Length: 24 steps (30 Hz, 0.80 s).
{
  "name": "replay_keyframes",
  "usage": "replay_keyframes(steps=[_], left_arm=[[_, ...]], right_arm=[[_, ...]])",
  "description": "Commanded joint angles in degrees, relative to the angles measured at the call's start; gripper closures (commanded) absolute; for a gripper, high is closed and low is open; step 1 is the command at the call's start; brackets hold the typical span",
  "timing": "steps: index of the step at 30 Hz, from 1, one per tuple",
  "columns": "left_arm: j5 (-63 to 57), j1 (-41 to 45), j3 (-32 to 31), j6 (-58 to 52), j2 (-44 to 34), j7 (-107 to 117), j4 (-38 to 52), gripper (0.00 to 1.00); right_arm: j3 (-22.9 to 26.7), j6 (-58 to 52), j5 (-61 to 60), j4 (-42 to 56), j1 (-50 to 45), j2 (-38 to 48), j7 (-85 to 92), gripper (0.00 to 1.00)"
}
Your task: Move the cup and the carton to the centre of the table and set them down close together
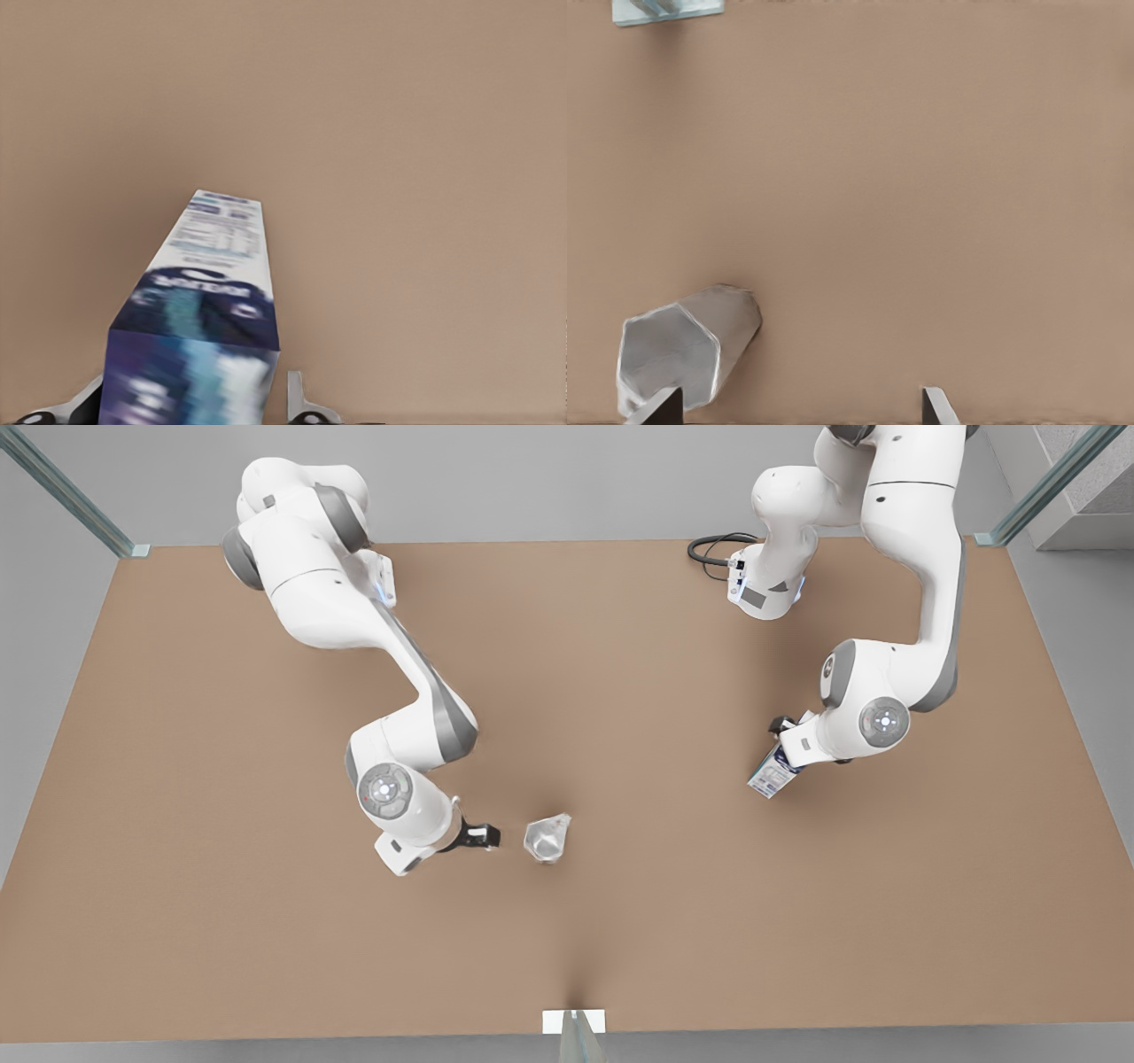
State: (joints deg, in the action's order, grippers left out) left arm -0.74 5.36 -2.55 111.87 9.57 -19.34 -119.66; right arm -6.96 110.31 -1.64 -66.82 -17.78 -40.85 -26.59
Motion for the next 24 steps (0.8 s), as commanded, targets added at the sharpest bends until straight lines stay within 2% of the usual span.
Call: replay_keyframes(steps=[1,4,6,8,10,11,13,15,16,19,22,24], left_arm=[[-0.1,0.0,0.0,0.0,0.0,0.0,0.0,0.48],[-0.1,0.0,0.0,0.4,0.5,0.1,0.3,0.51],[-0.2,0.0,0.0,-0.2,0.3,5.5,2.1,0.41],[0.3,0.0,-0.1,-2.8,-0.4,29.6,8.4,0.38],[5.7,3.9,-0.5,-4.0,0.5,62.9,14.6,0.38],[6.9,6.0,-4.4,-7.3,2.4,73.5,17.0,0.38],[7.6,13.7,-7.2,-18.5,13.0,91.4,32.7,0.38],[10.6,17.8,-10.3,-19.1,15.6,100.9,37.7,0.38],[10.1,19.3,-13.1,-19.1,20.4,106.5,44.7,0.38],[9.3,25.8,-13.0,-13.5,27.1,111.6,53.1,0.37],[8.9,26.3,-12.6,-7.7,28.7,111.4,52.7,0.37],[8.9,26.3,-12.6,-7.5,29.7,111.2,52.5,0.36]], right_arm=[[0.1,-0.1,0.1,-1.0,0.5,0.9,1.2,0.0],[0.2,-1.3,0.2,-5.2,5.5,8.2,4.2,0.0],[0.1,-1.7,2.1,-11.8,9.4,15.6,5.9,0.0],[0.1,-4.0,2.1,-14.9,14.1,20.7,8.8,0.0],[0.1,-5.1,2.1,-17.2,18.5,25.3,11.1,0.0],[0.1,-5.1,2.1,-20.8,20.9,29.0,13.8,0.0],[1.2,-6.2,2.1,-23.1,22.3,32.7,16.8,0.0],[3.4,-6.2,2.1,-26.6,22.4,36.1,16.7,0.0],[3.6,-7.6,2.2,-26.3,22.5,35.8,16.7,0.0],[4.6,-9.0,3.1,-25.8,22.5,35.5,16.7,0.0],[4.6,-10.4,4.7,-25.8,24.6,35.8,17.0,0.0],[4.6,-10.5,4.8,-24.3,24.6,35.2,16.9,0.0]])
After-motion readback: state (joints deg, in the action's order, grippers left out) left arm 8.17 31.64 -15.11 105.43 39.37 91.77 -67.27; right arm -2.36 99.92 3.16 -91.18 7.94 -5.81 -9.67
